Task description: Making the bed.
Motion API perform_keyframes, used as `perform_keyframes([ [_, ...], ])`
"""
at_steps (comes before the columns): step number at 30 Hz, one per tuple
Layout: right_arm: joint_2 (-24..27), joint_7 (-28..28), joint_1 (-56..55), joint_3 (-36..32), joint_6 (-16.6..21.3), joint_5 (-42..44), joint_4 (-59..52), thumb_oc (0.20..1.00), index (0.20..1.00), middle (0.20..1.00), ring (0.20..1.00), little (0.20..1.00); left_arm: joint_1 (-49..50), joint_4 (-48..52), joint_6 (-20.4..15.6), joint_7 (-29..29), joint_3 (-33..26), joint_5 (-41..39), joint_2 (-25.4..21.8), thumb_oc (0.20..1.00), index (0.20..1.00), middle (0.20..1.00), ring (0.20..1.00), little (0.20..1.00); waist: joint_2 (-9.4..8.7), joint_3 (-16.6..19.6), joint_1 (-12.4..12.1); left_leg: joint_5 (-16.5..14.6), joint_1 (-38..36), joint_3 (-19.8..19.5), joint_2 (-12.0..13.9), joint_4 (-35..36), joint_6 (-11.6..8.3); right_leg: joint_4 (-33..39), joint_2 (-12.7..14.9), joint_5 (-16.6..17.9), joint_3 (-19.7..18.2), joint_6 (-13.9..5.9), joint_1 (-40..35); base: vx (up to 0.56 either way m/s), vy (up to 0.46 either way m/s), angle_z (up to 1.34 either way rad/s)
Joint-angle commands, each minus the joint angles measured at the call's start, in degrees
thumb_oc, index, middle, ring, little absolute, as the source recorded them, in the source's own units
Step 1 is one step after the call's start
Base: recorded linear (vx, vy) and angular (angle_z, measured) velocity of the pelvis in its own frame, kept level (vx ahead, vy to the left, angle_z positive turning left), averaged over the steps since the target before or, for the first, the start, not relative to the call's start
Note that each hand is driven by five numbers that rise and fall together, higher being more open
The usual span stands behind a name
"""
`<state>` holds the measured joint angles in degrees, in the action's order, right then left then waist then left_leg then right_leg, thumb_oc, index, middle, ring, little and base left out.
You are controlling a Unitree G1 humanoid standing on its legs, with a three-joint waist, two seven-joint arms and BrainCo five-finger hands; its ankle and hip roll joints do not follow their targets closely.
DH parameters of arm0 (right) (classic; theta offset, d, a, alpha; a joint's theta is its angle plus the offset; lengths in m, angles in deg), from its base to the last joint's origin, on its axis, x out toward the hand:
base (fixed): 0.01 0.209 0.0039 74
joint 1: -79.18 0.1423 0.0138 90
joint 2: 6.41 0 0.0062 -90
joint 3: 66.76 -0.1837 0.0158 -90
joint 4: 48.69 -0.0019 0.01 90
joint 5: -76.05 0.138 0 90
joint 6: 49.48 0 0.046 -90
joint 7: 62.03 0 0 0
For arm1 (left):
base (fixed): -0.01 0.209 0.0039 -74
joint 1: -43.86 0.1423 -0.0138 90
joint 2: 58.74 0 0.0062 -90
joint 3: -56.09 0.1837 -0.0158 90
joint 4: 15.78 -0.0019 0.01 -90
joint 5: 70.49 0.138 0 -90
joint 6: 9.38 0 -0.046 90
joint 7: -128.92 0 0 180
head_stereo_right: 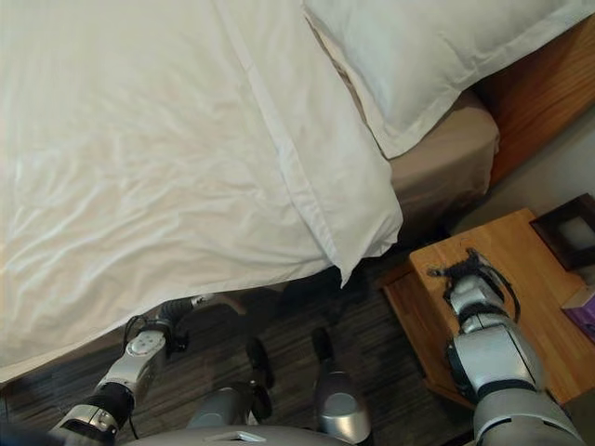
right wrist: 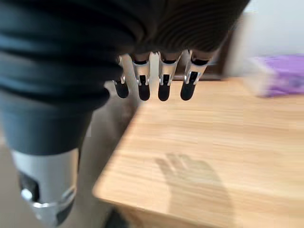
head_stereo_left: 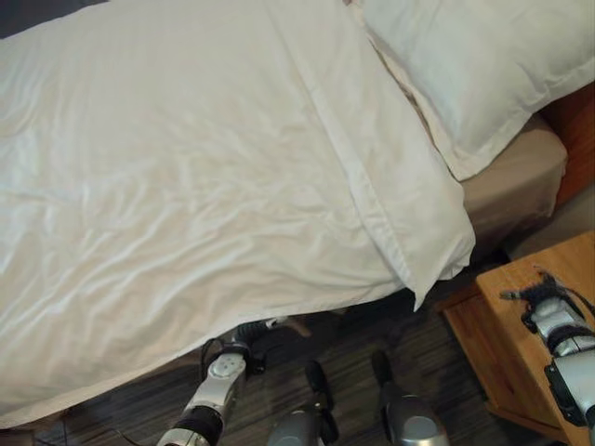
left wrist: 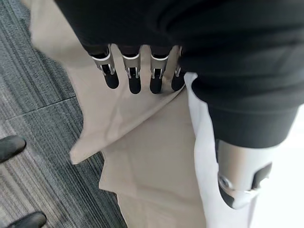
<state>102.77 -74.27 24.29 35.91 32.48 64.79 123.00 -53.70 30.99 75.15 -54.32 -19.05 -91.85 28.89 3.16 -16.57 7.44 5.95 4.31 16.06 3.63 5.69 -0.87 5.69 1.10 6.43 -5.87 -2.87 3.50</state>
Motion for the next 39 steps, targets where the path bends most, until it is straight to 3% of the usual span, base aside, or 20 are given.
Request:
perform_keyframes([
  [1, 0.3, 1.2, -1.2, 1.3, -1.7, -2.0, 5.3, 1.000, 1.000, 1.000, 1.000, 1.000, 0.2, 1.7, -0.2, 1.8, 1.5, 1.6, -1.0, 1.000, 1.000, 1.000, 1.000, 1.000, -4.41, 3.0, -0.9, -6.7, -5.2, -0.7, 2.8, -0.7, -2.99, -0.7, 5.7, -6.7, 1.4, -3.69, 1.1, 0.04, -0.034, 0.16],
  [4, 1.1, 0.4, -5.3, -3.0, 0.0, 2.4, 1.6, 1.000, 1.000, 1.000, 1.000, 1.000, 1.1, 1.7, 0.5, 2.1, -0.4, 2.3, -1.1, 1.000, 1.000, 1.000, 1.000, 1.000, -5.87, 3.9, -0.8, -6.9, -6.2, -0.9, 3.3, -0.7, -3.04, -0.7, 5.6, -7.0, 1.8, -3.72, -0.2, 0.05, -0.029, 0.09],
  [5, 0.8, 0.3, -6.1, -3.9, 1.0, 4.8, 0.0, 0.959, 0.959, 0.959, 0.959, 0.959, 0.8, 1.3, 0.6, 2.1, -0.8, 3.0, -1.0, 1.000, 1.000, 1.000, 1.000, 1.000, -6.20, 4.1, -0.7, -7.0, -6.4, -0.8, 3.4, -0.7, -3.07, -0.7, 5.5, -7.0, 1.8, -3.71, -0.3, 0.04, -0.013, -0.02],
  [6, 0.5, -0.1, -6.8, -5.6, 2.5, 9.3, -2.9, 0.771, 0.771, 0.771, 0.771, 0.771, 0.5, 0.6, 0.5, 1.7, -1.4, 3.3, -0.9, 1.000, 1.000, 1.000, 1.000, 1.000, -6.62, 4.4, -0.4, -7.1, -6.6, -0.7, 3.6, -0.7, -3.10, -0.7, 5.4, -7.0, 1.7, -3.69, -0.5, 0.06, -0.020, -0.03],
  [7, 0.9, -0.4, -7.4, -7.4, 4.6, 15.2, -8.4, 0.200, 0.200, 0.200, 0.200, 0.200, -0.2, -1.3, 0.4, 1.0, -2.6, 3.4, -0.8, 1.000, 1.000, 1.000, 1.000, 1.000, -7.42, 4.8, 0.1, -7.2, -7.0, -0.3, 3.8, -0.7, -3.20, -0.7, 5.2, -6.7, 1.6, -3.72, -0.6, 0.04, -0.015, -0.03],
  [9, 0.8, -0.6, -7.7, -7.7, 5.4, 16.9, -11.2, 0.200, 0.200, 0.200, 0.200, 0.200, -0.8, -2.1, 0.5, 0.7, -3.0, 3.8, -0.9, 1.000, 1.000, 1.000, 1.000, 1.000, -7.78, 5.0, 0.4, -7.3, -7.2, -0.1, 3.9, -0.7, -3.28, -0.7, 5.2, -6.6, 1.6, -3.73, -0.6, 0.04, -0.010, -0.08],
  [15, -4.4, -0.1, -8.0, -11.1, 12.3, 38.9, -35.3, 0.200, 0.200, 0.200, 0.200, 0.200, -1.4, -1.7, 0.3, -0.4, -5.5, 1.4, -2.3, 1.000, 1.000, 1.000, 1.000, 1.000, -7.97, 5.9, 0.9, -7.4, -7.5, 0.3, 4.2, -0.7, -3.61, -0.7, 5.0, -5.9, 1.8, -3.46, -0.8, 0.04, 0.001, -0.09],
  [21, -19.8, 1.8, 0.1, -12.4, 20.2, 64.5, -43.4, 0.200, 0.200, 0.200, 0.200, 0.200, -0.1, -0.6, 0.6, -0.9, -3.5, 0.1, -0.7, 1.000, 1.000, 1.000, 1.000, 1.000, -6.86, 6.2, -1.1, -7.4, -7.7, -0.6, 4.1, -0.7, -3.68, -0.7, 4.9, -6.5, 2.0, -2.75, -1.3, 0.04, -0.006, -0.02],
  [25, -24.0, 2.0, 2.4, -12.9, 22.4, 67.5, -44.5, 0.200, 0.200, 0.200, 0.200, 0.200, 0.5, -0.5, 0.5, -0.5, -3.0, -0.7, 0.0, 1.000, 1.000, 1.000, 1.000, 1.000, -6.35, 6.1, -1.6, -7.2, -7.8, -0.9, 4.1, -0.7, -3.79, -0.7, 4.8, -6.8, 2.0, -2.55, -1.5, 0.05, -0.001, 0.06],
  [27, -28.0, 2.0, 5.3, -13.5, 25.5, 70.3, -45.6, 0.200, 0.200, 0.200, 0.200, 0.200, 0.7, -1.0, 0.4, -0.2, -2.1, -2.1, 1.1, 1.000, 1.000, 1.000, 1.000, 1.000, -5.35, 5.8, -2.2, -6.8, -7.6, -1.4, 4.2, -0.7, -3.99, -0.7, 4.8, -7.2, 2.2, -2.32, -1.4, 0.05, 0.000, 0.05],
  [30, -29.7, 1.7, 8.6, -13.1, 27.2, 71.4, -46.1, 0.200, 0.200, 0.200, 0.200, 0.200, -0.4, -2.5, -0.2, -0.2, -0.6, -3.3, 2.2, 1.000, 1.000, 1.000, 1.000, 1.000, -4.66, 4.6, -2.6, -6.1, -6.4, -2.1, 4.3, -0.7, -4.35, -0.7, 4.8, -7.3, 2.4, -2.16, -0.7, 0.00, -0.027, 0.07],
  [33, -29.2, 0.9, 11.1, -13.3, 28.4, 71.5, -45.5, 0.200, 0.200, 0.200, 0.200, 0.200, -1.5, -3.3, -0.7, -0.4, -0.2, -4.2, 2.3, 1.000, 1.000, 1.000, 1.000, 1.000, -4.04, 3.9, -2.8, -5.7, -5.2, -2.4, 4.2, -0.7, -4.56, -0.7, 4.8, -7.2, 2.7, -2.12, 0.3, -0.04, -0.038, 0.16],
  [36, -26.2, -0.6, 17.7, -12.4, 29.2, 70.0, -43.2, 0.200, 0.200, 0.200, 0.200, 0.200, -3.9, -4.7, -1.9, -1.1, 0.8, -6.6, 1.2, 1.000, 1.000, 1.000, 1.000, 1.000, -1.65, 0.4, -3.4, -4.4, -1.6, -2.9, 3.5, -0.7, -4.80, -0.9, 5.2, -6.2, 2.4, -2.32, 4.1, -0.14, -0.032, 0.12],
  [39, -22.7, -0.5, 22.3, -12.6, 28.3, 70.2, -38.3, 0.200, 0.200, 0.200, 0.200, 0.200, -3.8, -6.7, -2.4, -0.5, 1.5, -7.0, 0.5, 1.000, 1.000, 1.000, 1.000, 1.000, 0.94, -0.6, -3.7, -4.3, 0.3, -2.0, 2.8, -0.7, -4.87, -0.7, 5.7, -5.5, 2.3, -2.80, 6.3, -0.07, 0.025, 0.02],
])
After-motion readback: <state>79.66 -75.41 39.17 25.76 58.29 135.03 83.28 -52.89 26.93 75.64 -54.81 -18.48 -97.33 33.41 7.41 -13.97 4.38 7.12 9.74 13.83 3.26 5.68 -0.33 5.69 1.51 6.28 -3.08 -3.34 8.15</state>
